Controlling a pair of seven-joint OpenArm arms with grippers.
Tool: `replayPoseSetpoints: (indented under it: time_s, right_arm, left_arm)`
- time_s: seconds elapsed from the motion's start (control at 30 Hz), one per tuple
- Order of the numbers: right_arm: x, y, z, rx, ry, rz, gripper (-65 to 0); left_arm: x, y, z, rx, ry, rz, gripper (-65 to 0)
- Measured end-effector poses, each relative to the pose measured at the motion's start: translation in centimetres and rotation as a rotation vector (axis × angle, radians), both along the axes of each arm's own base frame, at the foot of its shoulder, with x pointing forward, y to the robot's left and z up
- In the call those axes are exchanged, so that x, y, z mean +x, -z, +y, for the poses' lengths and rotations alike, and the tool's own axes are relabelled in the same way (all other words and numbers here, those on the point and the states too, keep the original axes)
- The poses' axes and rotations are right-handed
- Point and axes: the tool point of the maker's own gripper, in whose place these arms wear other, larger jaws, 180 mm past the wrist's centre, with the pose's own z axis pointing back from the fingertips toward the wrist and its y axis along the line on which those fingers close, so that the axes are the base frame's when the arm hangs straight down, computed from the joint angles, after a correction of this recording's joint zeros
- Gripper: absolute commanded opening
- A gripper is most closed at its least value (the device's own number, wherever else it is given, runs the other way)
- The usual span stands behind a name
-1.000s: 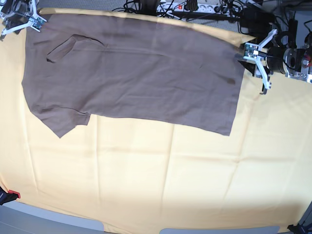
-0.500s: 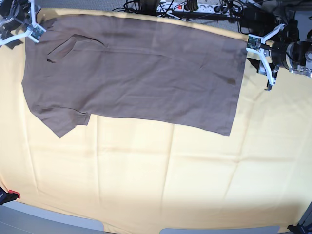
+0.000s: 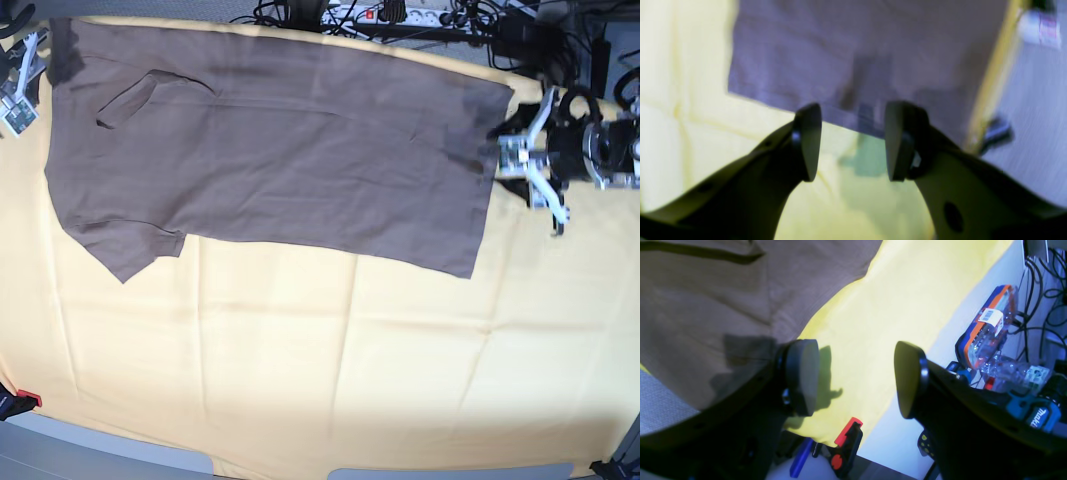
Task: Fold the T-shirt properly
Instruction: 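Move the left gripper to the hem corner on the opposite edge and grasp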
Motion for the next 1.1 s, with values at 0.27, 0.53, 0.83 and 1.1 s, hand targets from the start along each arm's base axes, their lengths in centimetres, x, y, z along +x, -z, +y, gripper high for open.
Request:
replayPoseSetpoints:
  time_s: [0.27, 0.53, 0.83, 1.1]
  right_arm:
    - [0.1, -0.1, -0.2, -0.01, 0.009, -0.012, -27.3]
    - [0.2, -0.2, -0.2, -0.007, 0.006, -0.017, -27.3]
    - [0.3, -0.3, -0.3, -0.007, 0.018, -0.028, -27.3]
    - [0.4, -0.3, -0.2, -0.005, 0.016, -0.03, -27.3]
  left_arm:
    - [9.0, -0.8, 5.0, -0.466, -0.506, 0.072, -33.8]
    - [10.0, 7.1, 6.4, -0.647, -0.777, 0.243, -33.8]
    - [12.1, 8.1, 1.2, -0.8, -0.775, 0.342, -33.8]
    - [12.2, 8.5, -3.0, -0.846, -0.716, 0.397, -33.8]
